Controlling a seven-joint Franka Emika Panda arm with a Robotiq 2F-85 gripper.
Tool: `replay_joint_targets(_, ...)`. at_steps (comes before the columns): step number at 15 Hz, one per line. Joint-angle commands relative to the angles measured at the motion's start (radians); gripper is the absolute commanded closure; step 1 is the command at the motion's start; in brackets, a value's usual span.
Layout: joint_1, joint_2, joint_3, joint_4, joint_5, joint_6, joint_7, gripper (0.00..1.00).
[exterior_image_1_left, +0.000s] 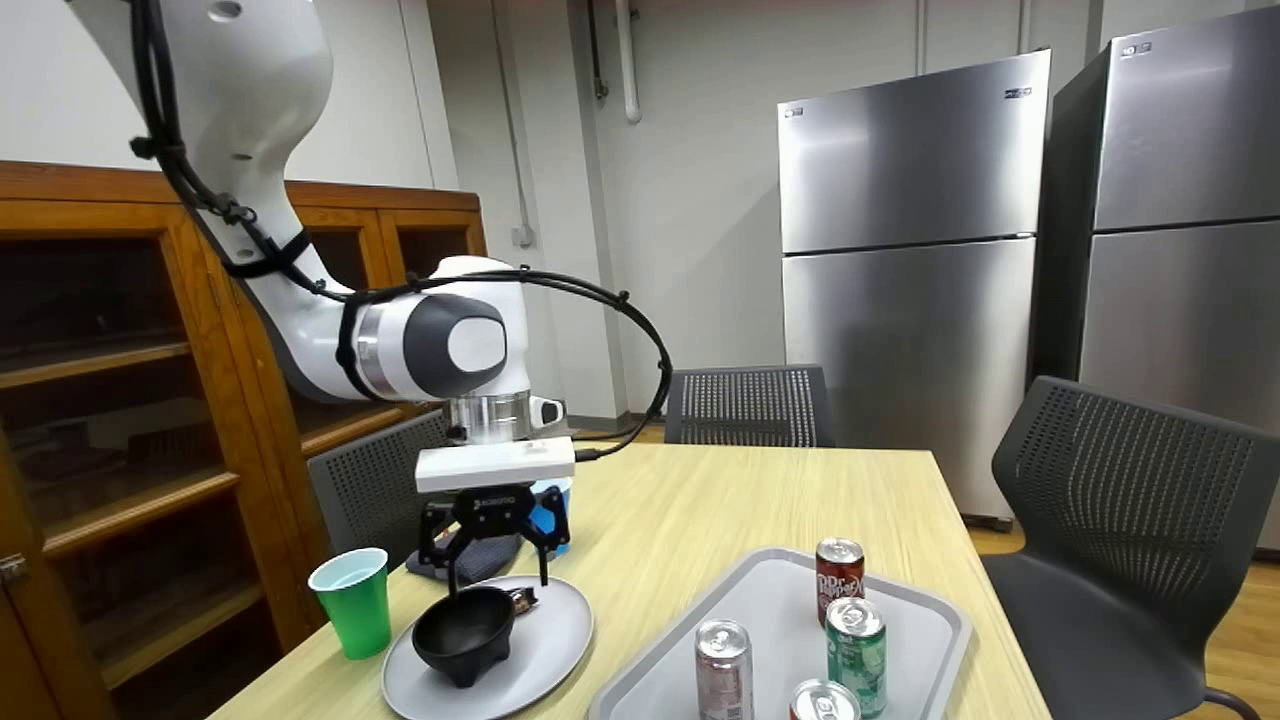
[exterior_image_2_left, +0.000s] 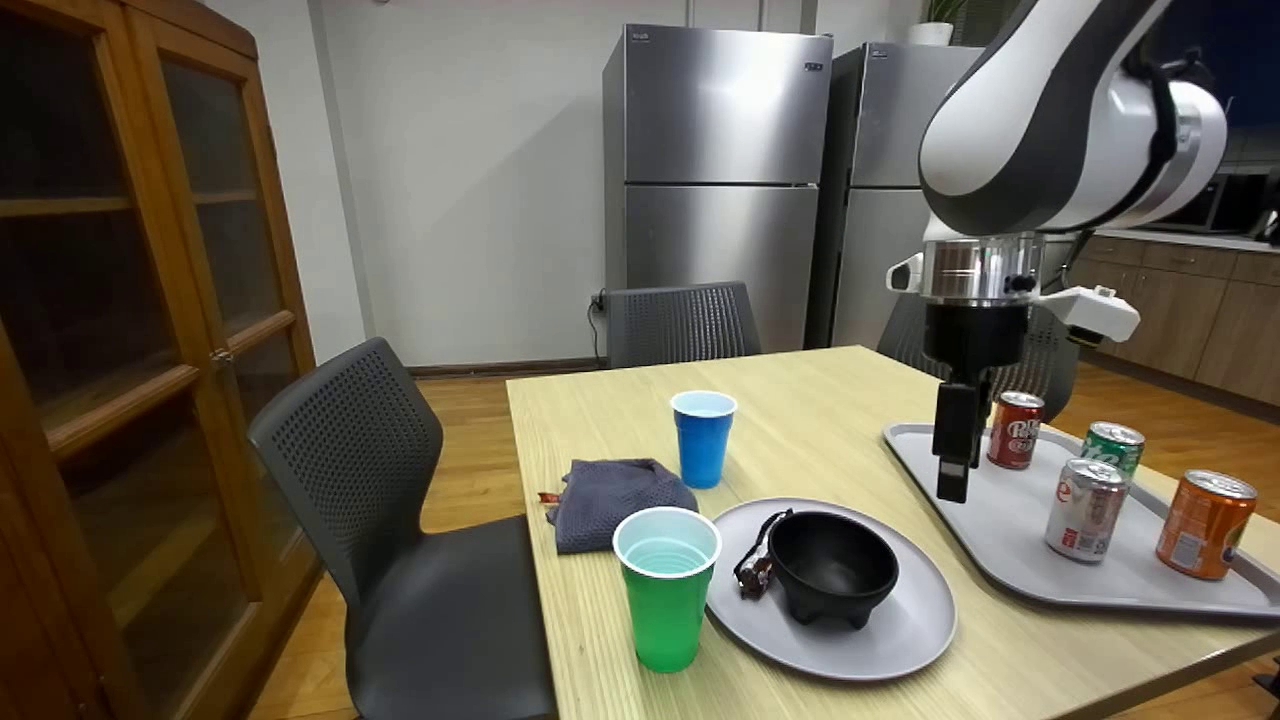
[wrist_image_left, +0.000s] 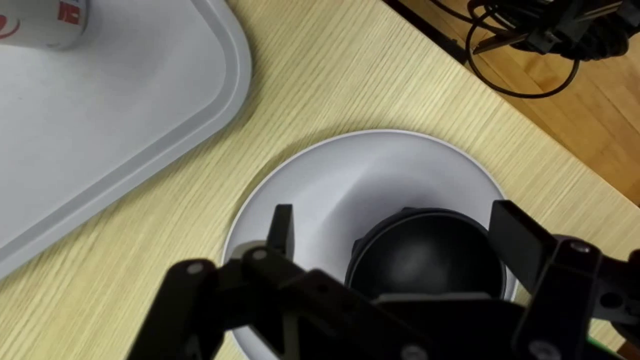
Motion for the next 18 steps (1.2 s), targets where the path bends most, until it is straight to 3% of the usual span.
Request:
replay_joint_targets(1, 0.034, -0.021, -0.001, -0.050, 0.025, 0.057, 0.003, 0.00)
replay_joint_targets(10, 0.093, 0.118, 0.013, 0.000, -0.011, 0.213, 0.203, 0.00)
replay_joint_targets(18, 0.144, 0.276, -0.028, 0.098, -0.124, 0.331, 0.444, 0.00)
